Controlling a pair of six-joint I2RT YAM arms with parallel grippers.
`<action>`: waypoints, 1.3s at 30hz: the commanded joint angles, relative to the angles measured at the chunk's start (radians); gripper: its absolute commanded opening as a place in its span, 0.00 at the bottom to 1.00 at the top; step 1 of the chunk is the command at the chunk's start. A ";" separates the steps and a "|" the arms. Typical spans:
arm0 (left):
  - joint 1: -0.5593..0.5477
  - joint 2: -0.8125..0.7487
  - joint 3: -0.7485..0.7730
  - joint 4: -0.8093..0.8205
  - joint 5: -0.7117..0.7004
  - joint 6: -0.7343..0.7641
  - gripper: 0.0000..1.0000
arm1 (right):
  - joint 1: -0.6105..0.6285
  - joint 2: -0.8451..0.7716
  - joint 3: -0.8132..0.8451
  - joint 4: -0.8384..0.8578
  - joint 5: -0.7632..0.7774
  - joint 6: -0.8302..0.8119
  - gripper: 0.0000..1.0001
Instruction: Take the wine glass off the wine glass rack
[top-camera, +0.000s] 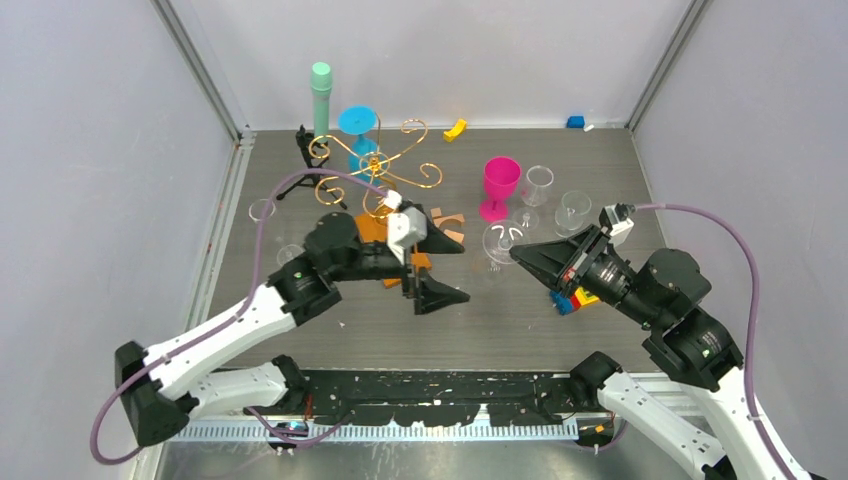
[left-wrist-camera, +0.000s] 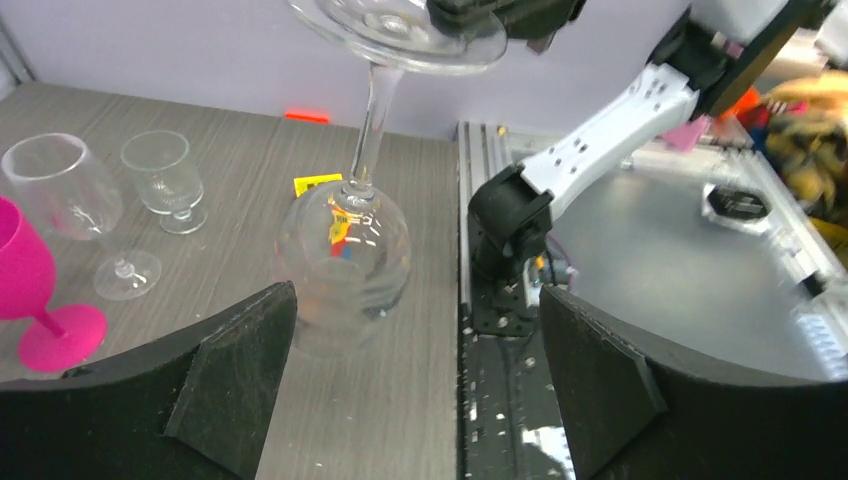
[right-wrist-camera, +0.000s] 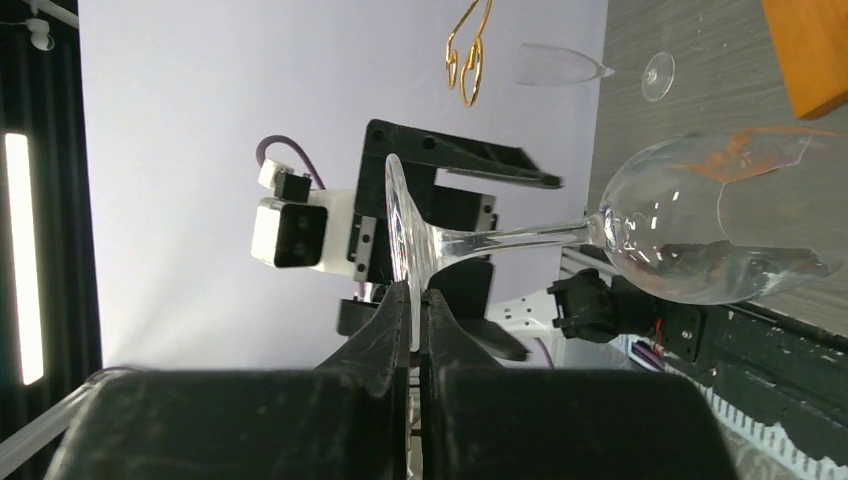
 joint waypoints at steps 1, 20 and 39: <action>-0.079 0.098 0.033 0.143 -0.067 0.227 0.93 | 0.005 -0.022 -0.007 0.091 -0.057 0.111 0.00; -0.117 0.246 0.041 0.475 -0.075 0.057 0.65 | 0.005 -0.052 -0.006 0.067 -0.075 0.113 0.00; -0.147 0.288 0.131 0.397 -0.036 0.038 0.01 | 0.005 -0.043 0.001 0.035 -0.038 0.065 0.00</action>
